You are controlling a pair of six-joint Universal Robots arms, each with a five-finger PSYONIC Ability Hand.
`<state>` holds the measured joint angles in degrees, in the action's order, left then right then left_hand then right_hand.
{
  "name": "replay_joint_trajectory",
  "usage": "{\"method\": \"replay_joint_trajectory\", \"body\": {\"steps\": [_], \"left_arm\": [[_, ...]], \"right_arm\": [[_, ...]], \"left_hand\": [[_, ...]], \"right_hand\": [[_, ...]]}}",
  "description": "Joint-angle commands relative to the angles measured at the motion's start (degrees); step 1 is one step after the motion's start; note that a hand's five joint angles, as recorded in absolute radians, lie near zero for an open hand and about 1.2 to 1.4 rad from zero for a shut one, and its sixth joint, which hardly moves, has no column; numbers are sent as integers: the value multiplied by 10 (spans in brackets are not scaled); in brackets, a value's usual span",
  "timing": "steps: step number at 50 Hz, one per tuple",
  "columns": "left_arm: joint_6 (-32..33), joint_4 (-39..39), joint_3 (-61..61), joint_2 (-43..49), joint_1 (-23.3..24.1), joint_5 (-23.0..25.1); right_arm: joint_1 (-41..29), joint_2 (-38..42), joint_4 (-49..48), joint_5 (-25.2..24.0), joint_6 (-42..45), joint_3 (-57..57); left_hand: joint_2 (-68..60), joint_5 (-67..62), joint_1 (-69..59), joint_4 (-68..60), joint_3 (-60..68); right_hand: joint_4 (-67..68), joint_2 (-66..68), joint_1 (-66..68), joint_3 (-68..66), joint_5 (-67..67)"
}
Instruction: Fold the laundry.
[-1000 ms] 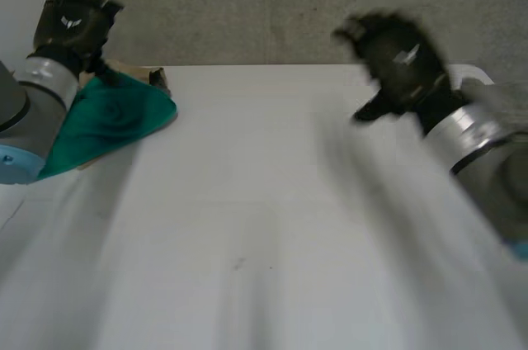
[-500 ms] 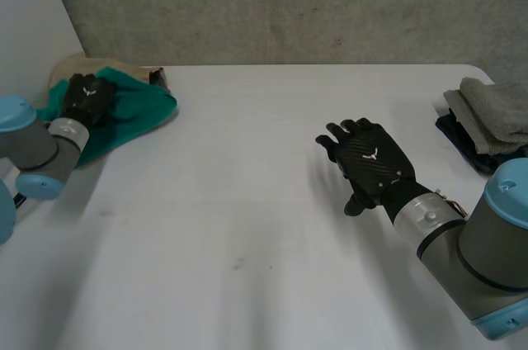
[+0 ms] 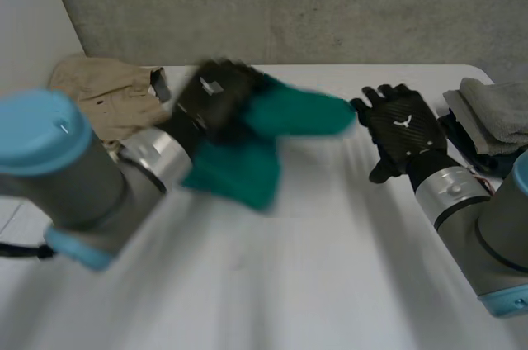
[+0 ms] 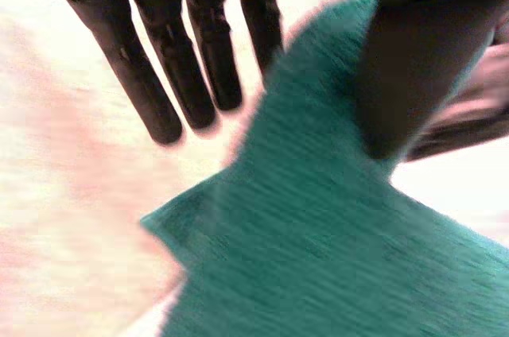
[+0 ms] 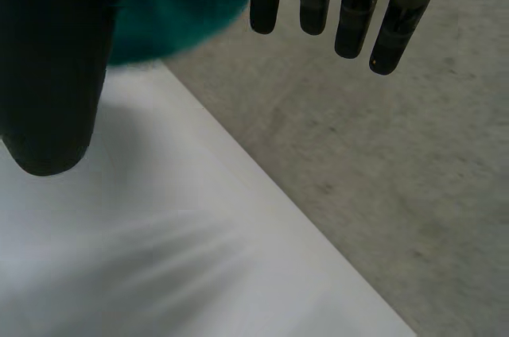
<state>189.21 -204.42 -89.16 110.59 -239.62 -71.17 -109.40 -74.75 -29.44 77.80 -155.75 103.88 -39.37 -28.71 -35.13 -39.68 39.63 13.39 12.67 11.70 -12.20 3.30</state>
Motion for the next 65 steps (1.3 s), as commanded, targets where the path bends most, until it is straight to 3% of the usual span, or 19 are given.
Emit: {"method": "replay_joint_trajectory", "body": {"steps": [1, 5, 8, 15, 22, 33, 38, 43, 50, 55, 61, 64, 65], "left_arm": [[12, 53, -10, 25, 58, 24], [15, 61, 0, 11, 36, 5], [15, 67, -2, -1, -1, -44], [19, 112, -2, 16, -16, -119], [17, 187, -16, 35, -15, -130], [12, 209, -106, -12, 20, -128], [11, 207, -125, -11, 47, -136], [10, 171, -129, 10, 62, -173], [14, 102, -112, 52, 93, -212], [19, 90, -81, 89, 97, -231], [20, 89, -54, 122, 107, -232], [20, 82, -45, 123, 113, -235], [20, 82, -44, 121, 113, -237]], "right_arm": [[11, 0, 1, 9, -3, -10], [14, 0, 10, 5, -2, -17], [12, 0, 42, 5, 0, -30], [9, 1, 192, -11, 3, -75], [9, 13, 334, -31, 72, -101], [58, 14, 338, -38, 179, -68], [90, 14, 337, -63, 278, -49], [117, 22, 335, -112, 368, -43], [136, 85, 313, -166, 397, -63], [139, 118, 278, -177, 397, -71], [142, 143, 254, -186, 390, -77], [141, 155, 250, -194, 389, -82], [141, 160, 248, -201, 388, -86]], "left_hand": [[288, 282, 246, 291, -291], [278, 272, 236, 281, -281], [266, 260, 224, 269, -269], [258, 251, 216, 261, -261], [239, 233, 197, 242, -242], [81, 75, 39, 84, -84], [86, 80, 44, 89, -89], [148, 142, 106, 151, -151], [192, 186, 150, 195, -195], [167, 161, 125, 170, -170], [23, 16, -20, 26, -25], [-147, -154, -189, -144, 144], [-197, -204, -240, -194, 195]], "right_hand": [[-34, -27, -17, 22, -33], [-34, -27, -17, 22, -33], [-34, -27, -17, 22, -33], [-34, -27, -17, 22, -33], [-34, -27, -17, 22, -33], [-25, -17, -8, 13, -24], [-33, -26, -16, 21, -32], [-34, -27, -17, 22, -33], [-31, -24, -15, 20, -31], [-21, -14, -4, 9, -20], [78, 85, 95, -90, 79], [155, 162, 172, -167, 156], [235, 242, 252, -247, 236]]}}
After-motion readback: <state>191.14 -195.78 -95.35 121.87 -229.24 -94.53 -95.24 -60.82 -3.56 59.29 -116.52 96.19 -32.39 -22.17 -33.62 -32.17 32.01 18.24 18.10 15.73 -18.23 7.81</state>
